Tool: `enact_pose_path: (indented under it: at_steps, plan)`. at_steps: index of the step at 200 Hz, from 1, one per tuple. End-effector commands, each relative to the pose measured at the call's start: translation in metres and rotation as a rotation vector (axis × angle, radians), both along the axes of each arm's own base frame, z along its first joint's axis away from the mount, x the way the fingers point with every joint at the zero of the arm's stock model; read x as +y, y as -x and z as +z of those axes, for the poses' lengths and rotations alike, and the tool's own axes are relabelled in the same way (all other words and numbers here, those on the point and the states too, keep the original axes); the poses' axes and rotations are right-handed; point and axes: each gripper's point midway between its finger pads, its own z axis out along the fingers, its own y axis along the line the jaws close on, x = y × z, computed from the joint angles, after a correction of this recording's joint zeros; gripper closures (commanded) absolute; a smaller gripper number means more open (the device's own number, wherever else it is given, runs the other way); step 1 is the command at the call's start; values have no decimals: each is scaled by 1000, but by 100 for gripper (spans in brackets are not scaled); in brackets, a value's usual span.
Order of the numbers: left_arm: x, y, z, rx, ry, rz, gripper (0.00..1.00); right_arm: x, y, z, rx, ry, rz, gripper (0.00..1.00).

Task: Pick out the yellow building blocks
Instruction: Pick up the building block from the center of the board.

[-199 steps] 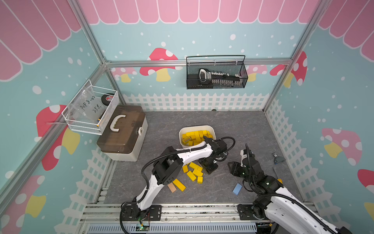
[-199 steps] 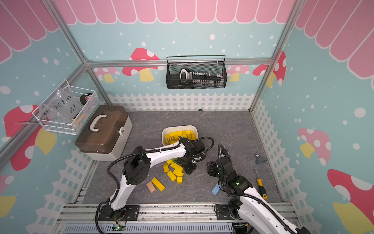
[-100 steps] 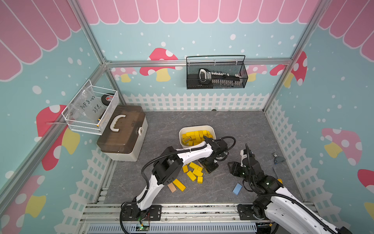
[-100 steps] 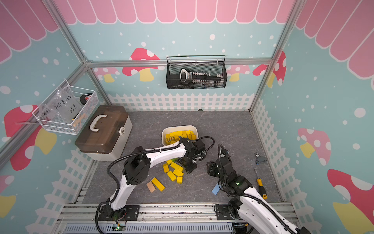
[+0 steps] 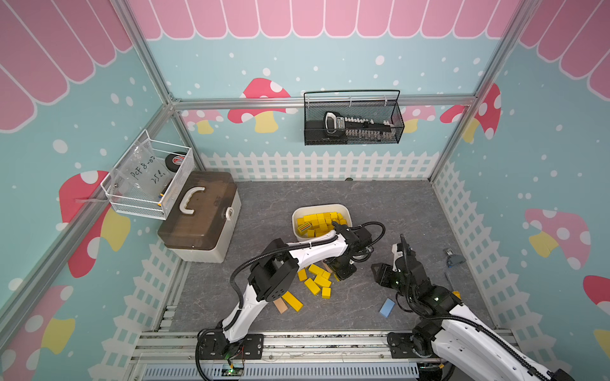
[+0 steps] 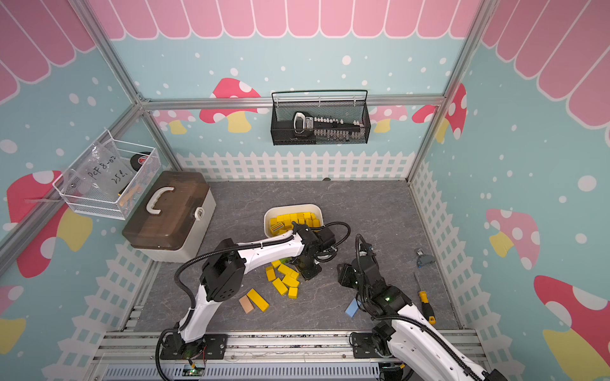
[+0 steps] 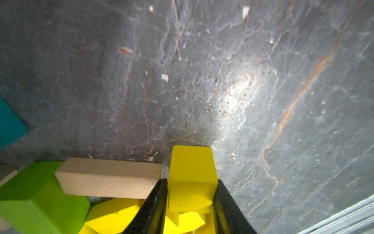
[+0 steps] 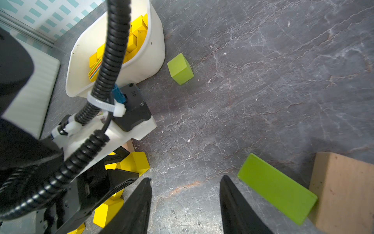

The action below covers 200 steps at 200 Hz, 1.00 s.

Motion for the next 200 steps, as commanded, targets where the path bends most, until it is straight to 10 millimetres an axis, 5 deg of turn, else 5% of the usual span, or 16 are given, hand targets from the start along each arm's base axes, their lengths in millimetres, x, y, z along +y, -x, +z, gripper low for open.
enact_pose_path:
  at_steps: [1, 52, 113, 162, 200]
  plan:
    - [-10, -5, 14, -44, 33, -10, 62, -4, 1, -5, 15, 0, -23, 46]
    - [-8, -15, 33, -77, 82, 1, 68, -4, 1, -4, 12, -3, -25, 46]
    - [2, -48, 80, -129, 236, 82, 72, -6, 2, -5, 12, 0, -31, 46]
    - [22, -93, 118, -192, 359, 223, 72, -8, 3, -5, 12, 1, -38, 46]
    - [63, -142, 137, -215, 460, 433, 71, -8, 3, -5, 14, 4, -37, 46]
